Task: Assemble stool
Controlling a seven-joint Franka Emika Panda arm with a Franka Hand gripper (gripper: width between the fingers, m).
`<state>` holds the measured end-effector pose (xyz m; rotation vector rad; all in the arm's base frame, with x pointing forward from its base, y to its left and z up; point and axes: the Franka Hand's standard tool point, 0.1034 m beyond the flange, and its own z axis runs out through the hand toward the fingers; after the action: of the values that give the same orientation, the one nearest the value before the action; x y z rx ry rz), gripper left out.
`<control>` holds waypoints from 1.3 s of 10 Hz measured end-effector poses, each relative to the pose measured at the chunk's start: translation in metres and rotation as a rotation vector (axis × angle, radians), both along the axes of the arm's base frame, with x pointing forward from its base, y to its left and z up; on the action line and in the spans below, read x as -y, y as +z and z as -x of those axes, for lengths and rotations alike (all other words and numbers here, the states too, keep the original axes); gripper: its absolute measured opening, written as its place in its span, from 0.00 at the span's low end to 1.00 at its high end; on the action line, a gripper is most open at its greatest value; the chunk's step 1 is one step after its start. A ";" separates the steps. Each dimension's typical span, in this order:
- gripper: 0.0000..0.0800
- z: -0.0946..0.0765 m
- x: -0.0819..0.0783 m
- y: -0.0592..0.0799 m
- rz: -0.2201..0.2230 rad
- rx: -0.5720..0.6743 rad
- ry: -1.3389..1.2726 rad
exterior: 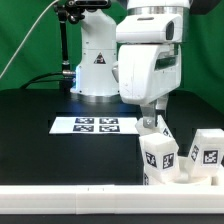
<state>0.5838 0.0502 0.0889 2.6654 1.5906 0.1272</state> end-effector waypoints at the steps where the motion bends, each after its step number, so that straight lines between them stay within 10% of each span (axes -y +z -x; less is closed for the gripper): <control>1: 0.43 0.000 0.000 0.000 -0.001 -0.001 -0.015; 13: 0.43 -0.007 -0.027 0.000 -0.089 -0.021 -0.933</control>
Offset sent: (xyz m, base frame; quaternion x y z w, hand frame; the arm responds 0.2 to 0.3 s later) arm 0.0000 0.0000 0.0000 0.0000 0.0000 0.0650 0.9979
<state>0.5909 0.0767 0.0891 3.1469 0.2199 0.1327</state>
